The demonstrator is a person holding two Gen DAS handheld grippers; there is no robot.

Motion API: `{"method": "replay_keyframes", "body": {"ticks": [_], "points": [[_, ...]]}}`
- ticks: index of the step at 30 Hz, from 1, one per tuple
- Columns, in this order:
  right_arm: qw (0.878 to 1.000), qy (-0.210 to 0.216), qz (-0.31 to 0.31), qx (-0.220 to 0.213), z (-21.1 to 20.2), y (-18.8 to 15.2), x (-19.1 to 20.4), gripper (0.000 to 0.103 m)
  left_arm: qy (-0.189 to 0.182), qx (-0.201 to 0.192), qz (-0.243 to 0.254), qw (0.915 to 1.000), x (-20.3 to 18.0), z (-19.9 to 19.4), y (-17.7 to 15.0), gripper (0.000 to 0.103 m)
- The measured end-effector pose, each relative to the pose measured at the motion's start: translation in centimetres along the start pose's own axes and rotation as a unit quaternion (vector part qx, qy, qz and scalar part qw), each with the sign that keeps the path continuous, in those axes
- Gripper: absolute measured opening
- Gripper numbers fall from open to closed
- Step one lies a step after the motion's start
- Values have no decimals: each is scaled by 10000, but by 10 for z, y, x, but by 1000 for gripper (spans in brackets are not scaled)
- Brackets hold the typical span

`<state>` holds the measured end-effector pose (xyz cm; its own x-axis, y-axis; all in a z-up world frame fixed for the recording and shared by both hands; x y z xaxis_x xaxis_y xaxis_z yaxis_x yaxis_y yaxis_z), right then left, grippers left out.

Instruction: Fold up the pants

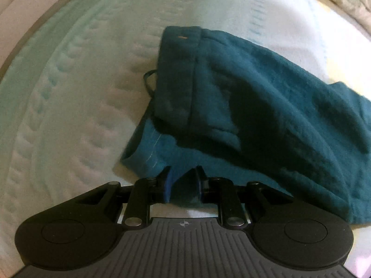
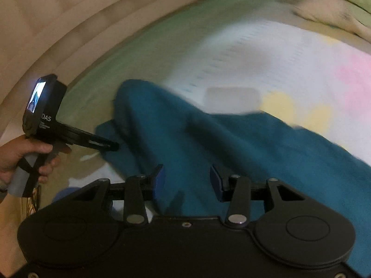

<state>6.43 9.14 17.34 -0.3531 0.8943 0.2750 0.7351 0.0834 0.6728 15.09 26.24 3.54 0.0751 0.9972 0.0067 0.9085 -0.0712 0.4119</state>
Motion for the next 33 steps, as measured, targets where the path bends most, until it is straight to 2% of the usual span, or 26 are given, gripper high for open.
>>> {"method": "replay_keyframes", "body": {"ticks": [5, 11, 15, 19, 20, 21, 22, 24, 27, 29, 31, 33], "points": [[9952, 207, -948, -136, 38, 13, 43, 53, -247, -73, -212, 9994, 11, -3, -4, 20], [9742, 315, -2214, -301, 72, 4, 88, 49, -517, -277, -484, 9971, 29, -10, -13, 20], [9649, 307, -2594, -265, 93, 2, 93, 48, -787, -301, -895, 9924, 49, -7, -16, 19], [9589, 147, -2833, -106, 114, -5, 95, 45, -946, -284, -1014, 9899, 59, -6, -17, 18], [9568, 84, -2905, -66, 119, -8, 94, 36, -968, -284, -1020, 9897, 61, -6, -17, 18], [9548, 25, -2973, -54, 121, -12, 94, 20, -981, -285, -1030, 9894, 63, -6, -17, 18], [9530, -29, -3028, -51, 123, -12, 93, 13, -993, -286, -1047, 9891, 65, -6, -18, 18], [9582, 23, -2860, -97, 122, -9, 89, 6, -1006, -295, -1081, 9886, 67, -7, -18, 18], [9758, 322, -2147, -250, 100, 8, 79, 5, -1017, -371, -1136, 9876, 69, -12, -21, 18], [9834, 740, -1620, -355, 79, 19, 76, 5, -966, -511, -1157, 9873, 70, -20, -23, 18], [9847, 1228, -1197, -302, 63, 24, 75, 5, -826, -709, -1196, 9868, 72, -35, -23, 18], [9831, 1546, -978, -58, 61, 20, 78, 5, -502, -976, -1195, 9868, 80, -54, -23, 19]]}}
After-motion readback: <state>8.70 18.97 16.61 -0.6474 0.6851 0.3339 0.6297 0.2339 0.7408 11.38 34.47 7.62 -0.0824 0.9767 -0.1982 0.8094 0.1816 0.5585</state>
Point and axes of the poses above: each gripper's, at about its wrist camera, not at the fingertips, and z roughly the way its jaws point, x to its left, y to its top, the point moved 4 cm from there along z, roughly the way its jaws point, and after that the axes turned 6 degrees about -x, right-handed, at the moved point
